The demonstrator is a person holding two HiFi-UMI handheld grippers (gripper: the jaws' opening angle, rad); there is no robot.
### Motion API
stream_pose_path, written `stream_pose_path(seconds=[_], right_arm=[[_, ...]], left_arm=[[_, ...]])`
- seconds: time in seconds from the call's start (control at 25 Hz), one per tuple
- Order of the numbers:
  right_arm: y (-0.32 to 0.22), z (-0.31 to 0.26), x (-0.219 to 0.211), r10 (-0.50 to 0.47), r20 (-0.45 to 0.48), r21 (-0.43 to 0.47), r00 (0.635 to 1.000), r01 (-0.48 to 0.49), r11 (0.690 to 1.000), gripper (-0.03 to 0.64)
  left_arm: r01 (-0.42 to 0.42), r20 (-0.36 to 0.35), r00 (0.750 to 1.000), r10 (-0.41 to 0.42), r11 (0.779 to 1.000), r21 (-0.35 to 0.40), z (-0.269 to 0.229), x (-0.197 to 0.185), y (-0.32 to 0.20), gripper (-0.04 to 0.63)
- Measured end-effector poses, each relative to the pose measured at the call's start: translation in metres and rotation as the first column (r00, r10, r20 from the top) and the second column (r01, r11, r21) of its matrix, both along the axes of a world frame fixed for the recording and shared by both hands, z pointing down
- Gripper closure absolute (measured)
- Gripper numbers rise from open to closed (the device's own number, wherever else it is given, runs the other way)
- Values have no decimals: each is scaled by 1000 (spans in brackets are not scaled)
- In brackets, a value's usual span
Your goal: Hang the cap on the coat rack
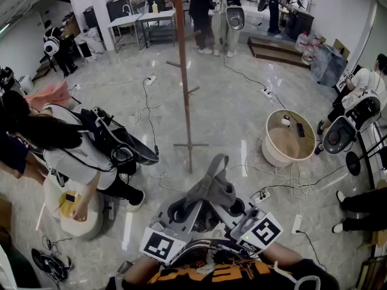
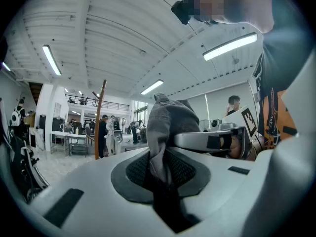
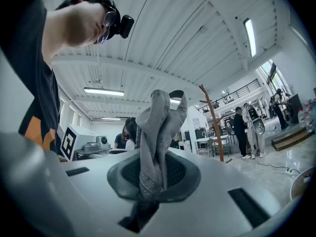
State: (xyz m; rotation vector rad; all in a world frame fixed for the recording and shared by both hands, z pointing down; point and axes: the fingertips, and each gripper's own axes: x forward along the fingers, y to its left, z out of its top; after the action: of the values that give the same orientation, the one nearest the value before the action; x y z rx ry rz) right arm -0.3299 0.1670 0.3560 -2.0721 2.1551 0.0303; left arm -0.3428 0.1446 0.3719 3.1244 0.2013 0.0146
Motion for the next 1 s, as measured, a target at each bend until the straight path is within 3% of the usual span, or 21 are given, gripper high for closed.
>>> stream_pose_path(seconds=[0.76, 1.0], right_arm=[[22, 0, 14, -8, 6, 18, 1000, 8, 1000, 578], [43, 1, 38, -7, 7, 21, 1000, 7, 1000, 578]], left_arm=[[-12, -9, 1000, 12, 1000, 6, -2, 14, 21, 515], [-12, -5, 1000, 12, 1000, 17, -1, 39, 42, 515]])
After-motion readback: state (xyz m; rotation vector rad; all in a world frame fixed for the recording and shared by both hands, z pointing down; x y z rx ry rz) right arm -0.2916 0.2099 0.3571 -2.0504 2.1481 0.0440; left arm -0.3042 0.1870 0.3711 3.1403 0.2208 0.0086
